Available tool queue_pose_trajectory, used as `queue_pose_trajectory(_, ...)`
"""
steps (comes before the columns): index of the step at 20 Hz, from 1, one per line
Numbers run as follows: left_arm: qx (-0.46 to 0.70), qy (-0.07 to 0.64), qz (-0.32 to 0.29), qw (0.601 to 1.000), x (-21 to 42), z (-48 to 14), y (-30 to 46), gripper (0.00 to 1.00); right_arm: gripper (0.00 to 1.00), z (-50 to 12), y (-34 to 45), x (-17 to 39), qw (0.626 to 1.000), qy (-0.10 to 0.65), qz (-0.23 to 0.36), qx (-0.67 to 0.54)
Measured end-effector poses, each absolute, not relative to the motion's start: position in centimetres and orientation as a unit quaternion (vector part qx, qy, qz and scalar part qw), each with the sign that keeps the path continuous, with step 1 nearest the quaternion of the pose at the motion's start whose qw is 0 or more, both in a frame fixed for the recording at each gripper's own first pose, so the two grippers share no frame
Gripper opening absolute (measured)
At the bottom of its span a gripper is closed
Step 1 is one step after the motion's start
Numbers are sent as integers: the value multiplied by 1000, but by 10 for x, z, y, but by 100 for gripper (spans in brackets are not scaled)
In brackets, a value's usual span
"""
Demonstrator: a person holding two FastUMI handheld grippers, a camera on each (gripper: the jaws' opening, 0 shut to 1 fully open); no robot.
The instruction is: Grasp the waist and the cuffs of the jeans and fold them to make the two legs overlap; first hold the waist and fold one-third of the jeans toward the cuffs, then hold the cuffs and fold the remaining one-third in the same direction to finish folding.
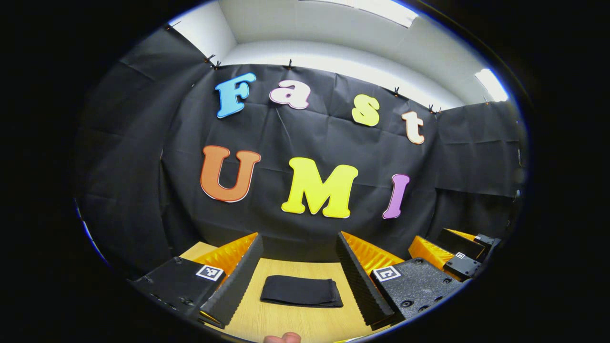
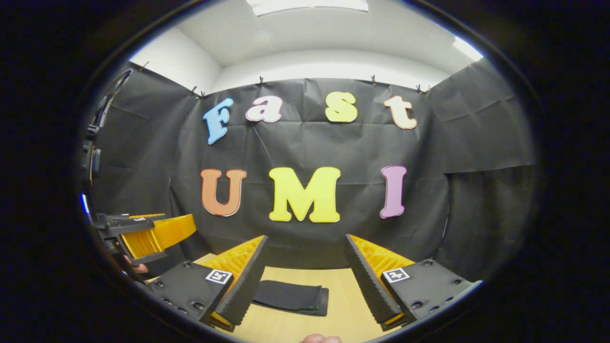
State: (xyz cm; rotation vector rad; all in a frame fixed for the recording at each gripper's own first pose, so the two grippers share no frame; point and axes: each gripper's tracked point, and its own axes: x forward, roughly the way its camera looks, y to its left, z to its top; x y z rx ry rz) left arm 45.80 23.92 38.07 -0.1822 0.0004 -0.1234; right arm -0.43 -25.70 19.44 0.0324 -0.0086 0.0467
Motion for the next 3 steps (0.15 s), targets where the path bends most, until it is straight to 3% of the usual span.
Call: queue_pose_trajectory(3,-84,-4,-61,995,454,383,239,98,95,202,-258,-12,1000,-23,21,2)
